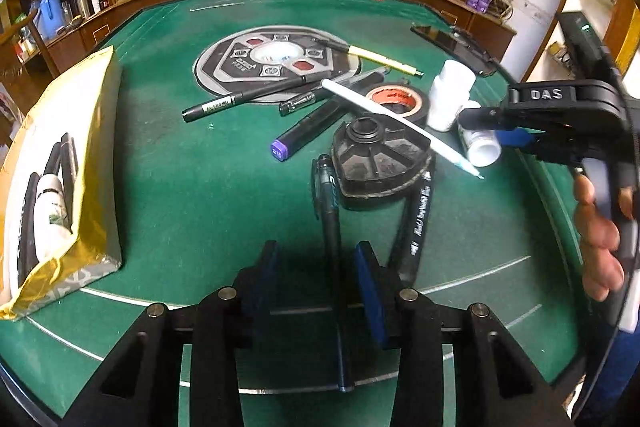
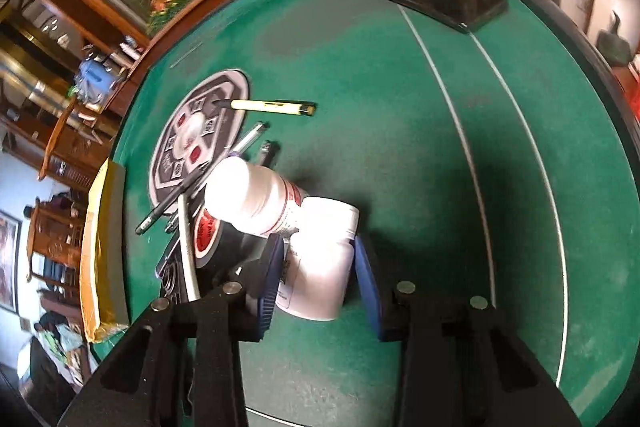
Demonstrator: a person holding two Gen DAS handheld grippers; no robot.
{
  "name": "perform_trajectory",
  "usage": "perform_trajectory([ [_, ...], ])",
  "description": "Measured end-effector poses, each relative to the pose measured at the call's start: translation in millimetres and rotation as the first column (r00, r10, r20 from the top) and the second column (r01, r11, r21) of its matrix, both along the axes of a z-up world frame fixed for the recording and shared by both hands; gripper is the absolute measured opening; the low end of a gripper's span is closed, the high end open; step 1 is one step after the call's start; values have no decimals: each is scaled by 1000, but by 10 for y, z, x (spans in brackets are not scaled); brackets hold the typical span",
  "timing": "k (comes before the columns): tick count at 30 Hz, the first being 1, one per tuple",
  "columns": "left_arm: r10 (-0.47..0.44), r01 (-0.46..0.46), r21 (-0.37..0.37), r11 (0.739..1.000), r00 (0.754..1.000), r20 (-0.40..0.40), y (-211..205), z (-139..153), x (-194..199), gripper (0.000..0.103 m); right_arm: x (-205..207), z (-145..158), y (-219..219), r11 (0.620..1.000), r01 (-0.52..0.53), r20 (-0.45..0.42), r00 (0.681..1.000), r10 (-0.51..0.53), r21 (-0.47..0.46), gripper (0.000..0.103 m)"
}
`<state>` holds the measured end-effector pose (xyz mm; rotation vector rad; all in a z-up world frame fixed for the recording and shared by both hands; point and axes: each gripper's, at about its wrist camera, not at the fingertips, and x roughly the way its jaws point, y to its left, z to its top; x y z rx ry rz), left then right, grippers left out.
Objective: Organize rigid objects
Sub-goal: 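Grasp the second white bottle with the right gripper while the left gripper grasps a black marker, then carry the bottle and marker into the gold box and open both grippers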
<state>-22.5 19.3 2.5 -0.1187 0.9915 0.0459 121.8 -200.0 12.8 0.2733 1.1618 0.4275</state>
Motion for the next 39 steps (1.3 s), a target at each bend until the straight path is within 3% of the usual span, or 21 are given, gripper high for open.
perform_trajectory([
  [4,-6,6,56,998,1000,-2,-55,-41,63,38,5,-13,17,1000,-26,60,998,26,2,34],
  [6,-4,3,81,997,1000,9,-71,-46,90,22,24,-2,-14,1000,-30,71,997,30,-4,34],
  [7,-9,8,78,997,1000,10,-74,-47,93,8,29,11,-42,1000,-25,80,996,25,-2,34],
  [13,4,-4,60,998,1000,7,-26,-27,26,8,-6,94,-99,999,-34,106,994,30,32,34],
  [18,59,-59,-3,998,995,76,136,106,-118,8,-59,219,-121,998,-31,157,987,21,62,34],
  [22,94,-94,-5,996,984,149,191,256,-205,8,-148,347,-98,994,-51,228,973,28,96,35],
  [27,115,-119,4,993,968,222,192,366,-273,8,-308,508,33,984,-138,332,939,95,109,35],
  [34,123,-148,66,987,947,296,144,450,-348,8,-646,616,360,960,-279,468,852,235,26,35],
  [39,135,-172,89,981,938,320,170,463,-371,8,-794,580,522,940,-340,491,816,304,-17,35],
])
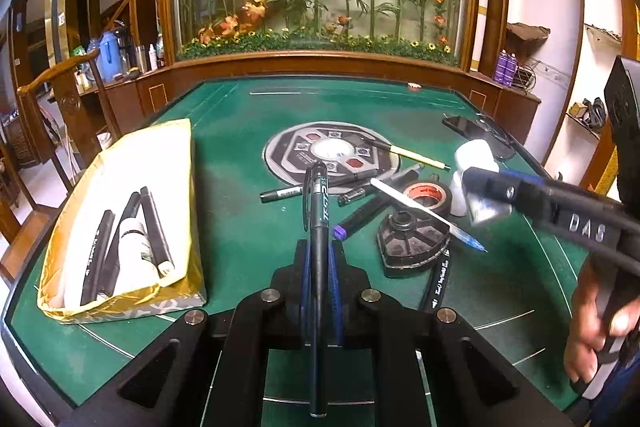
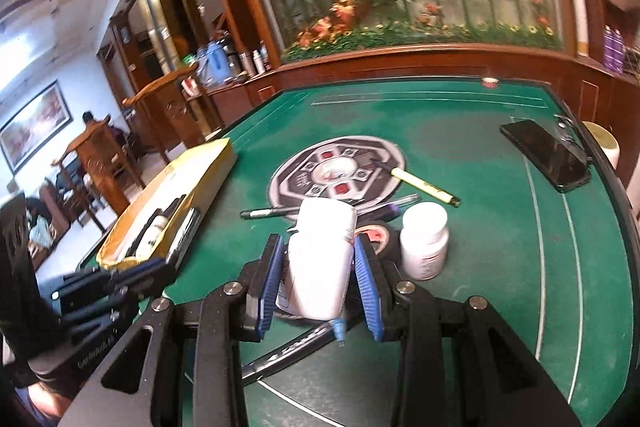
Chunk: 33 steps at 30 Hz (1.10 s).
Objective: Organize rigid objects
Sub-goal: 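Carry the bottle and marker into the gold box and open both grippers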
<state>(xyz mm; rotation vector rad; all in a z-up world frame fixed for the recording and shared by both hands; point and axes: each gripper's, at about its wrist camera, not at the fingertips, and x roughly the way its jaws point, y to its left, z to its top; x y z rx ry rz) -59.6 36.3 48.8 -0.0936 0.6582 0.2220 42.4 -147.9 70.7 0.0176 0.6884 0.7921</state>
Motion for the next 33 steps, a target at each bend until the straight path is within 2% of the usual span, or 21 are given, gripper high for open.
perform_trajectory([
  [9,45,-47,55,997,998,33,43,17,-61,8,-87,-80,103,999,-43,9,999,43,-19,35],
  [16,72,-76,75,994,996,59,95,64,-116,8,-126,-113,145,998,-65,-17,998,65,-8,35],
  [23,104,-107,21,994,990,91,361,201,-218,8,-184,-82,261,995,-97,-92,991,100,40,35],
  [28,149,-146,-39,988,984,96,741,300,-283,8,-283,43,600,987,-153,-126,980,157,37,35],
  [31,204,-195,-89,977,974,96,1118,291,-353,8,-305,169,865,980,-192,-145,970,197,45,35],
  [33,233,-225,-97,970,969,81,1312,260,-356,8,-330,254,1072,975,-216,-153,963,220,44,35],
])
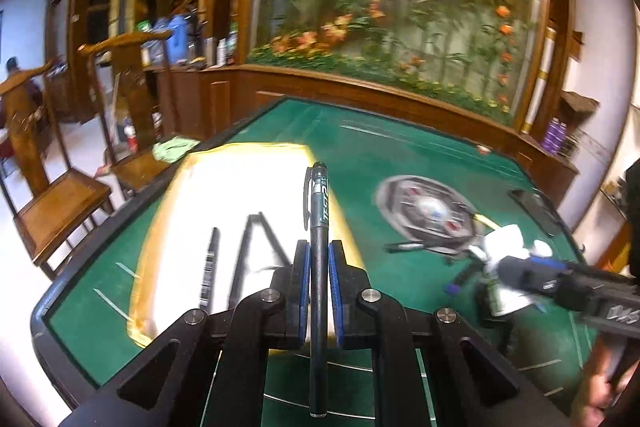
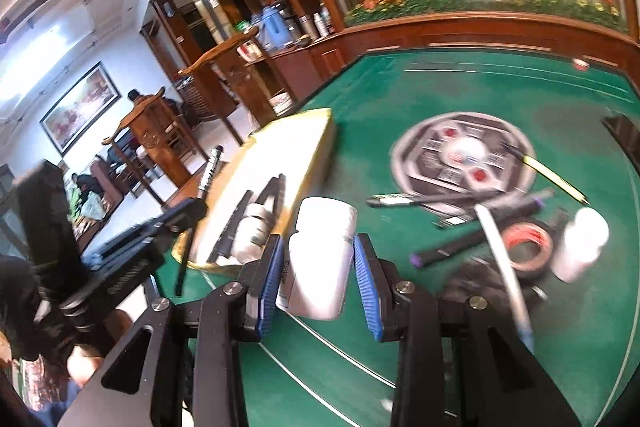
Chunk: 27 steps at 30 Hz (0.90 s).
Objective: Organize rigid objects
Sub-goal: 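Carry the bottle and marker into the gold box and open both grippers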
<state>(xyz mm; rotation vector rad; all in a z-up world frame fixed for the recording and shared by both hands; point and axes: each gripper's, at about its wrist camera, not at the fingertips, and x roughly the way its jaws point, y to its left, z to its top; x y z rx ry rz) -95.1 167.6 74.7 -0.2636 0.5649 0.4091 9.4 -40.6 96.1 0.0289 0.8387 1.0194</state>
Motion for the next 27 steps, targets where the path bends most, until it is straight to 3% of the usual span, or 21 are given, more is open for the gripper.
perform_trajectory([
  [6,60,-63,-67,996,997,-48,580,-187,69,8,-41,102,728,997,-70,2,998,70,-27,35],
  [14,108,-123,-110,986,985,-131,988,-477,152,9,17,-246,1661,978,-101,-10,995,101,-185,35],
  [19,106,-129,-128,983,980,-171,1074,-599,202,9,163,-421,1991,954,-63,33,997,75,-292,35],
  [27,105,-137,-152,979,973,-205,1126,-703,246,9,339,-580,2204,939,-39,9,999,45,-342,35],
])
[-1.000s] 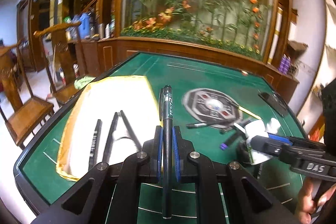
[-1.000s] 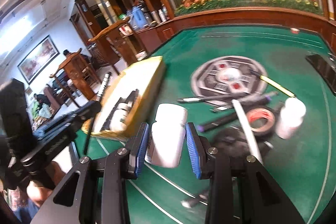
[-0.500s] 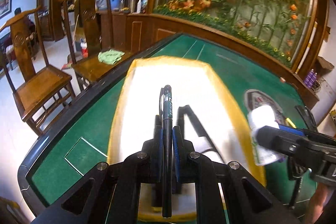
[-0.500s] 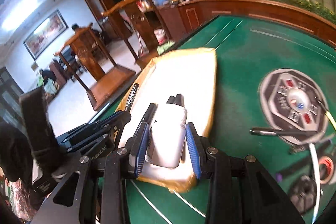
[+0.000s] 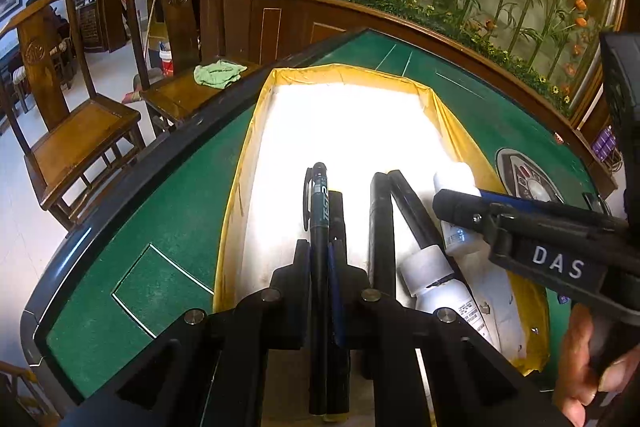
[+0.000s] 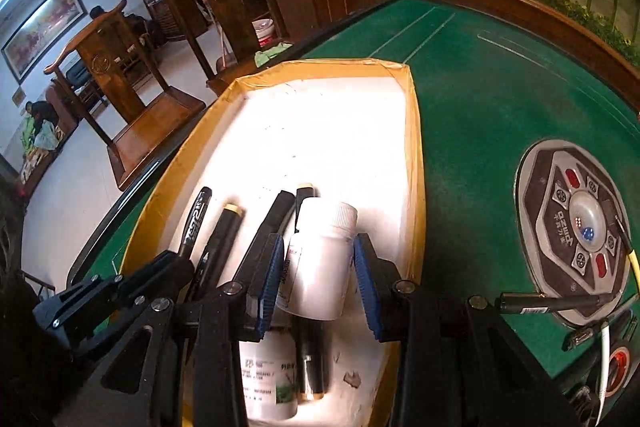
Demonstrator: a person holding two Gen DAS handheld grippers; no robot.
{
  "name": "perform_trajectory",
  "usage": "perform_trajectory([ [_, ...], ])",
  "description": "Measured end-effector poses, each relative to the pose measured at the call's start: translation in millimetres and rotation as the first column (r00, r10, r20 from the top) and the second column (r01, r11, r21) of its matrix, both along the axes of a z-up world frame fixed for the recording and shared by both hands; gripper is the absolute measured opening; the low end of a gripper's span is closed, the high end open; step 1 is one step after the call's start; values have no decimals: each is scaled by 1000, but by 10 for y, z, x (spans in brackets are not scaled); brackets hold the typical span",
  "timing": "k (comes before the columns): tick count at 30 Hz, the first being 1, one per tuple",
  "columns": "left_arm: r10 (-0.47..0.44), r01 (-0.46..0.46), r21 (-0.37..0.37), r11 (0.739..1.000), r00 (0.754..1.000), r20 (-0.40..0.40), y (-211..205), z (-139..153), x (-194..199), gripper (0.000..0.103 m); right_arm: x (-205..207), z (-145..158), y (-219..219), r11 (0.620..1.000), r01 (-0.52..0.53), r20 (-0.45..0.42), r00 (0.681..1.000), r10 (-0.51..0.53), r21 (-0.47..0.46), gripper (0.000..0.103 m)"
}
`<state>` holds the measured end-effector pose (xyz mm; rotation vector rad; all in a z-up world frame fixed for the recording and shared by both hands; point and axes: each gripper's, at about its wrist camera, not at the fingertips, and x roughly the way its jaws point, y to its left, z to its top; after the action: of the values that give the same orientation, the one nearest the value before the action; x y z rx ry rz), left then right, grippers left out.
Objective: Organize rigid objects
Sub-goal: 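Carry the bottle and marker into the gold box and open both grippers, then withdraw both grippers from the gold box back over the table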
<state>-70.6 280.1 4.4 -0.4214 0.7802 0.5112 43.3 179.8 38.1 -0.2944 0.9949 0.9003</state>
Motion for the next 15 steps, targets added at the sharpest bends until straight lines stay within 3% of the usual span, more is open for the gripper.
perform_trajectory([
  [3,-3,3,-13,1000,1000,-12,26,-20,11,9,34,-5,-27,1000,22,8,1000,-22,10,35],
  [5,-5,5,-9,1000,1000,-8,20,-9,8,15,28,11,-29,1000,14,-2,1000,-14,19,39],
  [6,-2,2,-10,1000,1000,-7,18,-8,1,33,19,31,-55,1000,10,-6,1000,-10,26,39],
  [7,-2,2,-12,1000,1000,0,15,1,-9,45,-13,60,-99,999,9,-4,1000,-9,36,40],
  [9,-5,5,-7,1000,999,32,-13,43,-56,58,-38,115,-153,998,4,-2,1000,-4,56,40],
  [15,-12,12,2,1000,999,53,-149,125,-128,60,-118,319,-536,989,15,-7,1000,-14,145,42],
])
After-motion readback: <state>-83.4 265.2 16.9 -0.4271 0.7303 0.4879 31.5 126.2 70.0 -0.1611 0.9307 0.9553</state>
